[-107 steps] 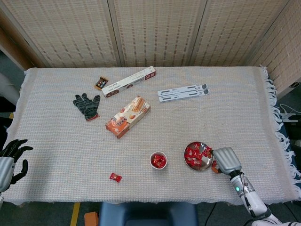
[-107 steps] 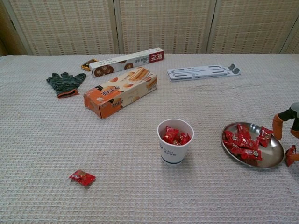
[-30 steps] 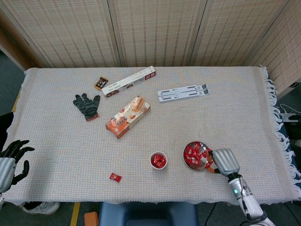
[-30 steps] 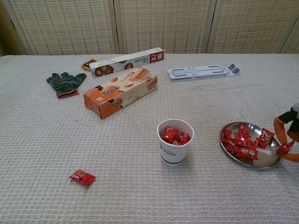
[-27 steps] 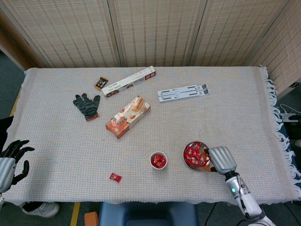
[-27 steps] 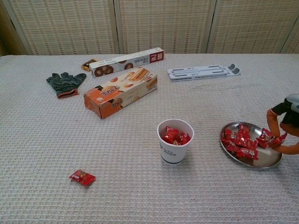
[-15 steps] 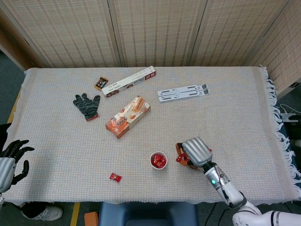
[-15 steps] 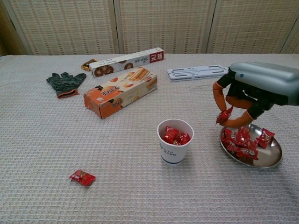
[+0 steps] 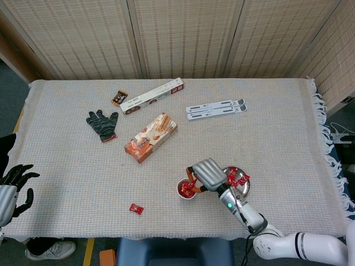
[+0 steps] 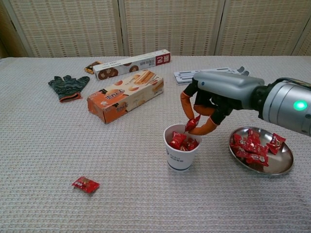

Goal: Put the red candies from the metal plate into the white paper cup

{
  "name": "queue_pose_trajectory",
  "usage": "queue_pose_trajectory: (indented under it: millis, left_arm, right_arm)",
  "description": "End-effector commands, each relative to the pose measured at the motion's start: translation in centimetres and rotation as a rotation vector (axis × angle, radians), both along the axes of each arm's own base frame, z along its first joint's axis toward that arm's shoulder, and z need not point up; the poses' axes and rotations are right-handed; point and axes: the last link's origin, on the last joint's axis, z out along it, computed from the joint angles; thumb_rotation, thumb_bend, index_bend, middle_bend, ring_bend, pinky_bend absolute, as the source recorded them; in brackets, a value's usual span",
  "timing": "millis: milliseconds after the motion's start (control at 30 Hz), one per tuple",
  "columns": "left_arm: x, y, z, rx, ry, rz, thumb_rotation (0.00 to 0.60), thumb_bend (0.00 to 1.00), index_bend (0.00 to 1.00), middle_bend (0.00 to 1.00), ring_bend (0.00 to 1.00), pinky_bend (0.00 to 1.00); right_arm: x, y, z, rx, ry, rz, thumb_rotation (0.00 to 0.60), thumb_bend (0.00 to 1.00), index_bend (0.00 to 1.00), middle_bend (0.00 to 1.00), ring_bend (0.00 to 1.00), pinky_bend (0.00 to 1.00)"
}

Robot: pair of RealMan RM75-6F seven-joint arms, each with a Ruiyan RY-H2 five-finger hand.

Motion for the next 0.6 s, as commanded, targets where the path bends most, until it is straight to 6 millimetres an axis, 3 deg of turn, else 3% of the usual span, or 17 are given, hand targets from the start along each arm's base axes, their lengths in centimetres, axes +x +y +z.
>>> queue_pose_trajectory:
  millis: [33, 600]
  left_arm:
    - [-0.01, 0.02, 0.01, 0.001, 0.000, 0.000, 0.600, 0.62, 0.29, 0.13, 0.09, 0.30]
    - [0.00, 0.01, -0.01, 0.000, 0.000, 0.000, 0.600, 0.62, 0.29, 0.13, 0.09, 0.30]
  right_arm:
    - [0.28, -0.16, -0.48, 0.018, -0.008, -0.002, 0.600, 0.19, 0.64, 0.92, 0.82, 1.00]
    - [1.01, -0.21, -1.29, 0.059, -0.045, 0.016, 0.600, 0.19, 0.59, 0.92, 0.82, 1.00]
